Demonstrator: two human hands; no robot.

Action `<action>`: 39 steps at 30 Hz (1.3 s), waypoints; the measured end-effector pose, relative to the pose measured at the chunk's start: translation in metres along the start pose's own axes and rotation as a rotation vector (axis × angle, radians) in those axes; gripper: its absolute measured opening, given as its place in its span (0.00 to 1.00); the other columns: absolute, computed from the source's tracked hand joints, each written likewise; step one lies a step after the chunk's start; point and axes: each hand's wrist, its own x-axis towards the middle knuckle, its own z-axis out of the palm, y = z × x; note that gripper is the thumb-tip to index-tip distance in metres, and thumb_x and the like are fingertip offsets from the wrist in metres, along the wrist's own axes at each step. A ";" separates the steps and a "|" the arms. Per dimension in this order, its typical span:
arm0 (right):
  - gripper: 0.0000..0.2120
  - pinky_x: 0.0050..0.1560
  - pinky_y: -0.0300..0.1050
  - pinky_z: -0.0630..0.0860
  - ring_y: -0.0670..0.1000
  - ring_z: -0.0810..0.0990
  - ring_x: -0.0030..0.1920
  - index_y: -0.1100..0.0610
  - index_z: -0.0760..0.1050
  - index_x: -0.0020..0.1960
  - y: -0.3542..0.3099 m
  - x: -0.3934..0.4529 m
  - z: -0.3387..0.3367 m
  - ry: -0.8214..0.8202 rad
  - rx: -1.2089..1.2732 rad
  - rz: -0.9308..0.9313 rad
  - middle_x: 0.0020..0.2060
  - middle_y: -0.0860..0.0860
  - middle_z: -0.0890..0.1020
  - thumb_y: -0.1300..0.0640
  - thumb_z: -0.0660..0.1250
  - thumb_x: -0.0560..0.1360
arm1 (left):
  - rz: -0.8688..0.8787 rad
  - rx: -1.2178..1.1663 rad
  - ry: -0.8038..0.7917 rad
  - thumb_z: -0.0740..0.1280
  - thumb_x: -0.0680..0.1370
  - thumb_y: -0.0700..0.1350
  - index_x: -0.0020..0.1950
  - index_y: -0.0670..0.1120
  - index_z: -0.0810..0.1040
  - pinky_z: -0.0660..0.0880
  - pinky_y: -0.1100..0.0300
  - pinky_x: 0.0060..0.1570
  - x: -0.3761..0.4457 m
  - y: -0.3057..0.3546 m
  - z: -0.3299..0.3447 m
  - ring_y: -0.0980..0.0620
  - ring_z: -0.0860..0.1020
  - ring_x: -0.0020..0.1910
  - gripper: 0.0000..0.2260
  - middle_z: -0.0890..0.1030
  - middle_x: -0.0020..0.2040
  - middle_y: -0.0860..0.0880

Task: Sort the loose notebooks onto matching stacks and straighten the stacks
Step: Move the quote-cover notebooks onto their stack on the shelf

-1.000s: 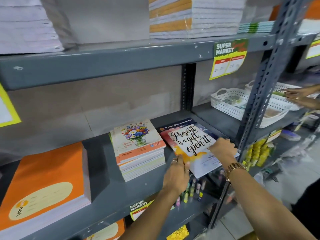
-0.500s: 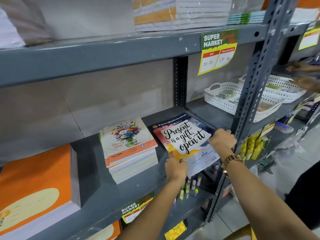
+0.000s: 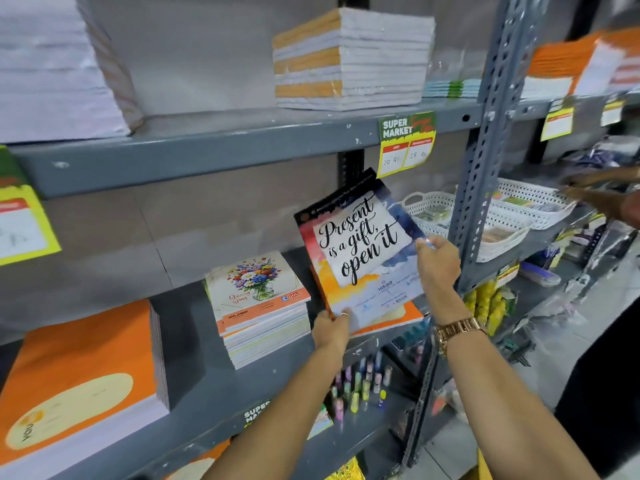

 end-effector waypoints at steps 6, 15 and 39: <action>0.23 0.40 0.43 0.62 0.47 0.61 0.26 0.50 0.59 0.26 -0.032 -0.031 -0.009 -0.040 0.123 0.050 0.24 0.48 0.63 0.59 0.62 0.77 | 0.089 -0.194 -0.004 0.61 0.79 0.38 0.49 0.43 0.70 0.80 0.58 0.37 -0.024 0.022 -0.036 0.51 0.79 0.28 0.01 0.73 0.47 0.49; 0.15 0.41 0.43 0.64 0.54 0.68 0.33 0.54 0.66 0.30 -0.072 -0.121 0.038 -0.205 0.162 0.103 0.32 0.53 0.73 0.58 0.62 0.76 | 0.222 -0.171 0.234 0.61 0.78 0.36 0.55 0.38 0.74 0.72 0.71 0.17 -0.057 0.028 -0.141 0.45 0.81 0.33 0.07 0.75 0.51 0.46; 0.12 0.46 0.45 0.81 0.56 0.78 0.46 0.67 0.73 0.58 -0.137 -0.391 0.186 -1.197 0.175 0.127 0.53 0.61 0.78 0.73 0.59 0.75 | 0.104 0.029 0.922 0.64 0.76 0.40 0.56 0.32 0.75 0.77 0.50 0.45 -0.127 -0.022 -0.472 0.39 0.79 0.42 0.13 0.79 0.49 0.36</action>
